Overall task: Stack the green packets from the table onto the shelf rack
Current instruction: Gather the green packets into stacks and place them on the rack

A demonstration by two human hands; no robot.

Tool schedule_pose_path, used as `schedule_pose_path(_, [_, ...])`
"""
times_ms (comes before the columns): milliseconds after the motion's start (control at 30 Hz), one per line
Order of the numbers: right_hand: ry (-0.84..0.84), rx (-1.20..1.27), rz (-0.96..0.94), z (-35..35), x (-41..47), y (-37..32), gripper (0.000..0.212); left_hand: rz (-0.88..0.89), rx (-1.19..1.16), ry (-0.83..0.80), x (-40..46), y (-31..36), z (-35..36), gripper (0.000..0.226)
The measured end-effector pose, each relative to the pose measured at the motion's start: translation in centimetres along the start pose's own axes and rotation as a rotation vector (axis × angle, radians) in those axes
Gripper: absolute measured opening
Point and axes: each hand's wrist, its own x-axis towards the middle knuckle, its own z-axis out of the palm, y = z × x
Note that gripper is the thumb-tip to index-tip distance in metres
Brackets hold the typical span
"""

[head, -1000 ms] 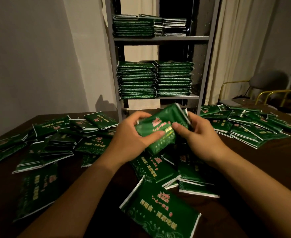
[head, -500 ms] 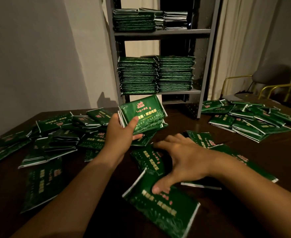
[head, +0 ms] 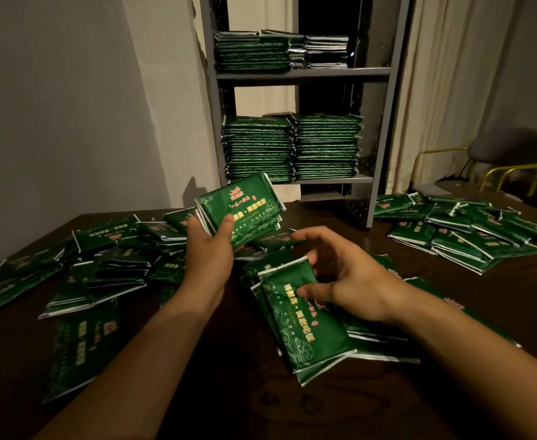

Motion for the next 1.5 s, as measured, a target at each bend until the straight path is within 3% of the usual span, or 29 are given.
schedule_pose_path(33, [-0.01, 0.05, 0.004, 0.0, 0.0, 0.0, 0.072, -0.024, -0.014, -0.016, 0.2, -0.1, -0.1, 0.067])
schedule_pose_path(167, [-0.087, 0.276, 0.005, -0.2, -0.1, -0.3, 0.069, -0.094, -0.117, -0.061, 0.2, -0.3, 0.2, 0.029])
schedule_pose_path(267, [-0.077, 0.441, -0.016, -1.1, -0.3, -0.9, 0.065, -0.095, -0.11, -0.075, 0.1, -0.4, 0.2, 0.029])
schedule_pose_path(333, [0.023, 0.495, -0.036, -1.8, -0.2, -1.1, 0.062, -0.1, -0.138, -0.12, -0.1, 0.1, 0.2, 0.027])
schedule_pose_path(433, [0.274, 0.291, -0.077, -3.0, -0.3, -1.2, 0.055, -0.19, -0.233, -0.193, -0.6, 0.5, 0.2, 0.025])
schedule_pose_path(500, [0.354, 0.096, -0.096, -3.7, -0.5, -1.2, 0.054, -0.209, -0.262, -0.223, -0.9, 0.7, 0.3, 0.025])
schedule_pose_path(733, [0.361, -0.152, -0.118, -3.4, -0.5, -0.5, 0.056, -0.203, -0.228, -0.27, -1.6, 0.8, 0.9, 0.026])
schedule_pose_path(833, [0.362, -0.256, -0.179, -2.5, -0.5, -0.6, 0.055, -0.232, -0.208, -0.322, -2.0, 1.1, 1.2, 0.05])
schedule_pose_path(867, [0.369, -0.279, -0.198, -2.3, -0.5, -0.6, 0.053, -0.248, -0.199, -0.365, -2.2, 1.1, 1.3, 0.051])
schedule_pose_path(967, [0.376, -0.283, -0.232, -2.0, -0.4, -0.4, 0.049, -0.207, -0.109, -0.533, -3.4, 1.1, 1.7, 0.022])
schedule_pose_path(1100, [0.445, -0.287, -0.233, -2.4, 0.0, 0.2, 0.04, -0.16, -0.11, -0.512, -3.7, 0.9, 1.8, 0.018])
schedule_pose_path(1200, [0.535, -0.247, -0.206, -3.1, 0.2, 0.5, 0.036, -0.212, -0.156, -0.471, -3.4, 0.7, 1.8, 0.021])
schedule_pose_path(1367, [0.68, -0.443, -0.313, -3.2, -0.1, 0.3, 0.036, -0.3, -0.202, -0.423, -3.6, 0.8, 2.0, 0.049])
schedule_pose_path(1500, [0.641, -0.403, -0.376, -3.0, 0.0, 0.1, 0.027, -0.274, -0.204, -0.483, -3.6, 0.8, 1.8, 0.05])
